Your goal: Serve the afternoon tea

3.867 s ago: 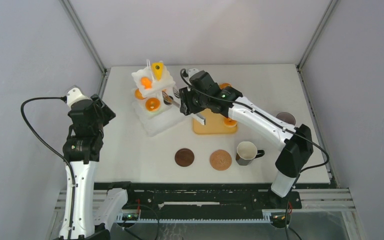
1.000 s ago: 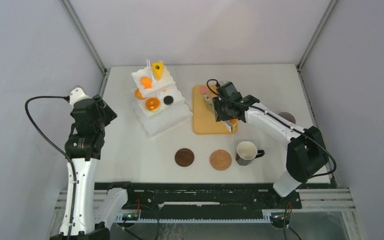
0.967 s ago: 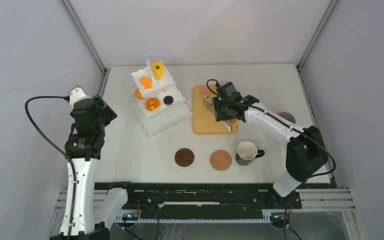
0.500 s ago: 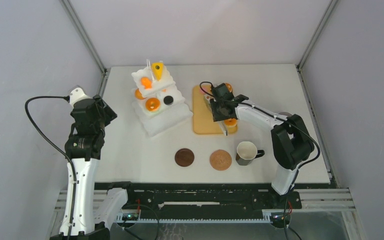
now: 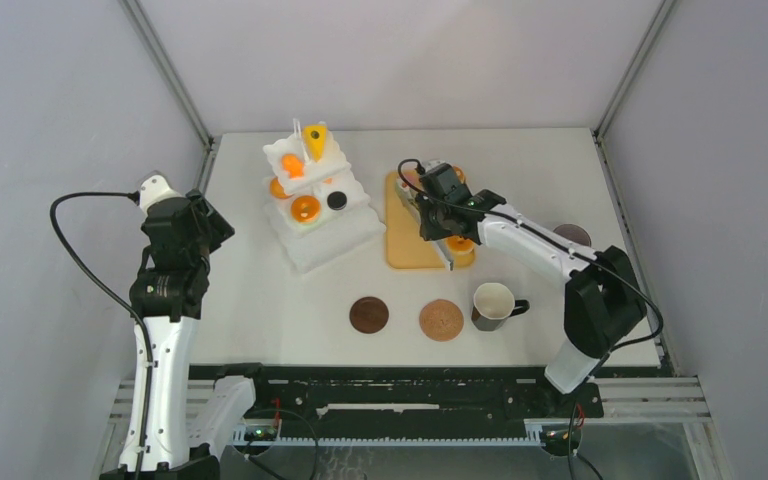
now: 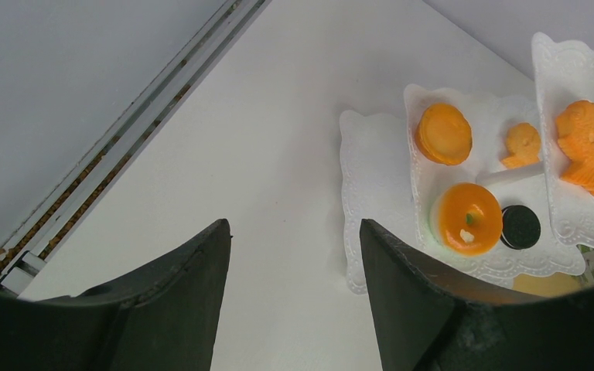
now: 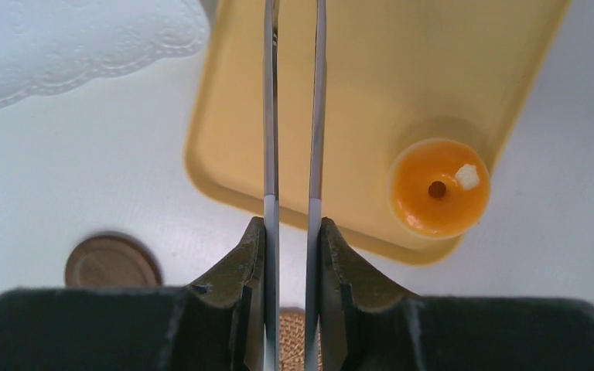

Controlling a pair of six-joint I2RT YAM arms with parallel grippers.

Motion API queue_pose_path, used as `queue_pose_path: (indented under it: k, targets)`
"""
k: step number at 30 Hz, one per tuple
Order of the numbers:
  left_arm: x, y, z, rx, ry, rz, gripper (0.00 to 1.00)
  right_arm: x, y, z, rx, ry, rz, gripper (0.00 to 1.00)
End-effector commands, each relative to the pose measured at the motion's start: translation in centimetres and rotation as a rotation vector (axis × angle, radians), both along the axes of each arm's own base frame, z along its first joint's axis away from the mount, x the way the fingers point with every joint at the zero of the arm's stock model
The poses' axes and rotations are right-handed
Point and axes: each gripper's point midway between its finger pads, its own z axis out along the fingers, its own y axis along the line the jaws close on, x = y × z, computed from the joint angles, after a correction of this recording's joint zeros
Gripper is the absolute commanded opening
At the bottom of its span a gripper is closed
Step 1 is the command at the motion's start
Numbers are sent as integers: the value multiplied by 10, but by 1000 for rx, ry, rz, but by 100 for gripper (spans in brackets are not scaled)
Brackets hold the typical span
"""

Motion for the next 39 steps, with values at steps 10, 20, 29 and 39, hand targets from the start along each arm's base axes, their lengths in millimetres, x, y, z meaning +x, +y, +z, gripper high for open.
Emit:
queue_pose_path:
  k: [10, 20, 29, 39]
  targets:
    - [3, -2, 6, -1, -34, -17, 67, -10, 37, 45, 145, -70, 82, 1]
    - [2, -1, 10, 3, -37, -15, 67, -40, 47, 46, 147, -26, 151, 0]
    - [-1, -1, 9, 4, -41, -12, 67, -87, 66, 48, 177, 23, 298, 0]
    - [-4, -1, 8, 2, -45, -14, 67, -114, 137, 46, 338, 73, 376, 0]
